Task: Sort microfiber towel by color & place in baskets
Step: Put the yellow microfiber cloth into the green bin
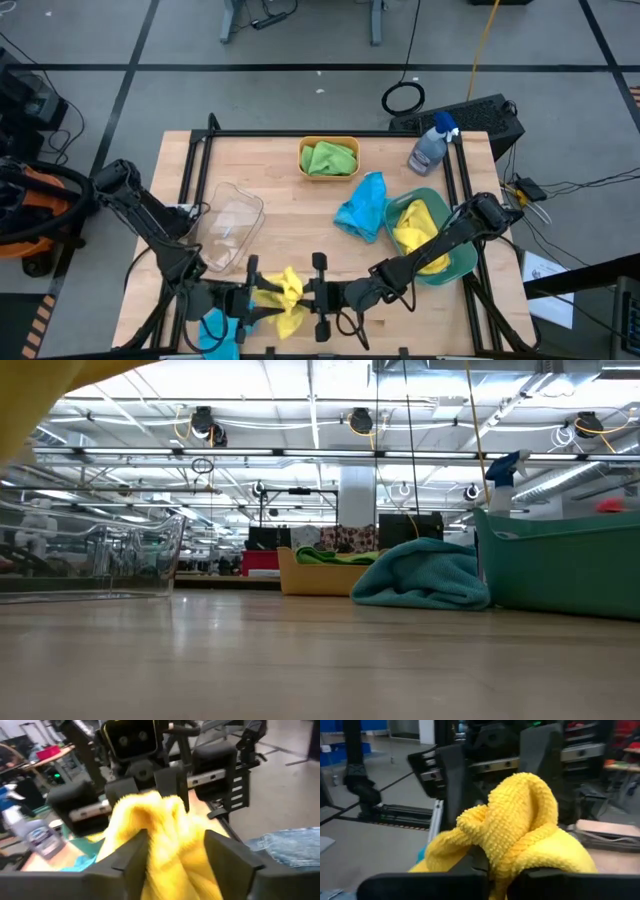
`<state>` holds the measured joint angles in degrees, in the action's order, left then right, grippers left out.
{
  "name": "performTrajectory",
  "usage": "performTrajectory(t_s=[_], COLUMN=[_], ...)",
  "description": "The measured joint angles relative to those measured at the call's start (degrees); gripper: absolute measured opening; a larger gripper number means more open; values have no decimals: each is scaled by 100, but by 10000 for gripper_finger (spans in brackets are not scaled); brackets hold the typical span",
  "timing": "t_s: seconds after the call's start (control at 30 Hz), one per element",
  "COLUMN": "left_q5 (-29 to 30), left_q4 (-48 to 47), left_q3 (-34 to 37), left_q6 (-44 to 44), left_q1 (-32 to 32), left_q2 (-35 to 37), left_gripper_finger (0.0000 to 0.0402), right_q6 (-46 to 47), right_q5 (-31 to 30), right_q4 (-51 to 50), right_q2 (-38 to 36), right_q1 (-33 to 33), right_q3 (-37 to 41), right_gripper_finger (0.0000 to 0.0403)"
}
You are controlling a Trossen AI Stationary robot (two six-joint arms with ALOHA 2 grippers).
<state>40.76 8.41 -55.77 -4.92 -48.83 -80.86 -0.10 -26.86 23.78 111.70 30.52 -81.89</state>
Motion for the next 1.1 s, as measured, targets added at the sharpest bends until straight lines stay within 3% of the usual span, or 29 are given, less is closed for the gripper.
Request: performTrajectory(t_s=[0.17, 0.37, 0.57, 0.8, 0.97, 1.1], left_q5=[557, 1138, 1188, 1071, 1038, 927], left_q4=[-519, -1372, -1857, -1841, -1837, -1670], left_q3=[4, 5, 4, 7, 7, 6], left_q6=[273, 894, 1617, 1437, 1108, 848], left_q1=[-326, -576, -458, -127, -38, -81], left_q2=[224, 450, 453, 411, 410, 408], left_gripper_finger=[251, 261, 261, 260, 226, 148], right_q6=[-302, -533, -985, -1300, -1305, -1305], right_q5=[-615, -943, -1377, -1372, -1370, -1361], right_q4=[-108, -155, 12, 264, 203, 132], right_q2=[-166, -410, -466, -466, -466, -466], right_q1=[143, 332, 514, 527, 523, 523], right_q3=[0, -2, -4, -7, -7, -7], right_gripper_finger=[8, 18, 19, 20, 20, 20])
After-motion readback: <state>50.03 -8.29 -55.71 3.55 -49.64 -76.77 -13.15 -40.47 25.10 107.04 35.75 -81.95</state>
